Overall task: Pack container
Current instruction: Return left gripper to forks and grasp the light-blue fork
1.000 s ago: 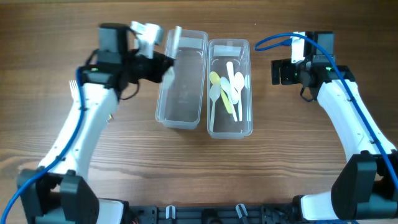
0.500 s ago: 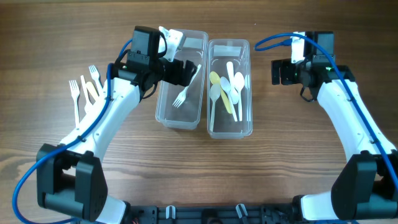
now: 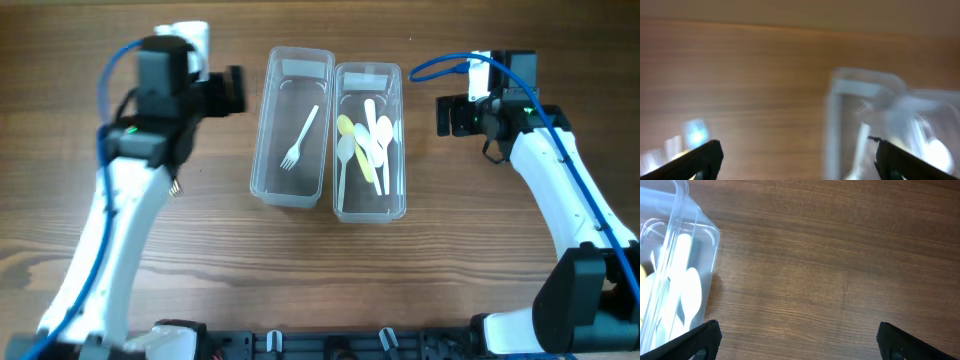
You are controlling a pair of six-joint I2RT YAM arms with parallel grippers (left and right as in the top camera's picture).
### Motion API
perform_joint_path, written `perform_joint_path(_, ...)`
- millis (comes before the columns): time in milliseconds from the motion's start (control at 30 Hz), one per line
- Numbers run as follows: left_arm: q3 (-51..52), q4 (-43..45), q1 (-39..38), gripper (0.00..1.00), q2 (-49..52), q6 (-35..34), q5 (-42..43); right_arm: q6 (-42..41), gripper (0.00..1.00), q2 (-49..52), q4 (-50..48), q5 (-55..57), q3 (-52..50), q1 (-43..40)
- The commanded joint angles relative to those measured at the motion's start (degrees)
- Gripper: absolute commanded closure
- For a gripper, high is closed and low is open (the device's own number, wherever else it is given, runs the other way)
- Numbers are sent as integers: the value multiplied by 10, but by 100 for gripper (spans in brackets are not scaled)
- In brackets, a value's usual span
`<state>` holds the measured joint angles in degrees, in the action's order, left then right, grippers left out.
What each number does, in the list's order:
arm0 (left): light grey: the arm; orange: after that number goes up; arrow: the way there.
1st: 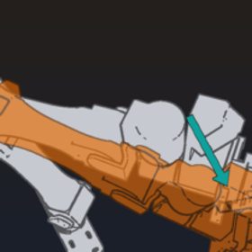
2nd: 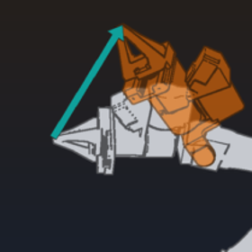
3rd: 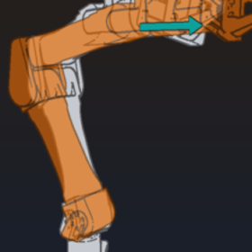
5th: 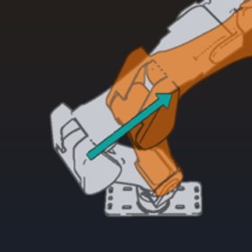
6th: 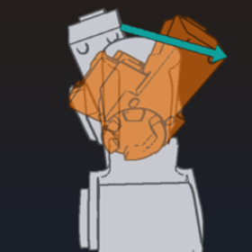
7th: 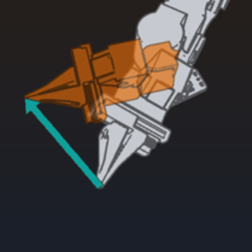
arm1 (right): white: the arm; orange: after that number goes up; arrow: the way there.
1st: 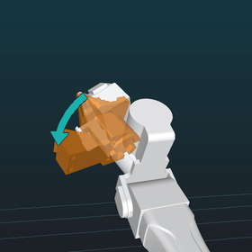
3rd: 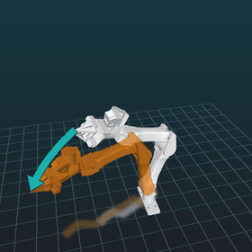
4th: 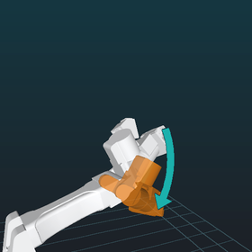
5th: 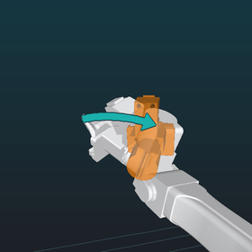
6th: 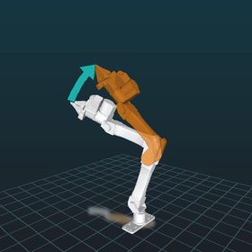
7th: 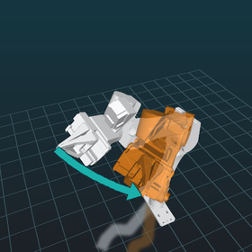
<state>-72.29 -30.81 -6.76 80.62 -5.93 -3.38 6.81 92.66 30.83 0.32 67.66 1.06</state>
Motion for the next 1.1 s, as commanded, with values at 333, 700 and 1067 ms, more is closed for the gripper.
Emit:
perform_joint_path(333, 1, -115, 147, 0, 33, -160, -85, 7, 0, -3, -2, 10, 1, 0)
perform_joint_path(700, 1, -96, 150, 0, 166, -216, -84, 7, 0, -3, -2, 10, 1, 0)
perform_joint_path(1067, 1, -18, 150, 0, 274, -216, -52, 7, 0, -3, -2, 10, 1, 0)
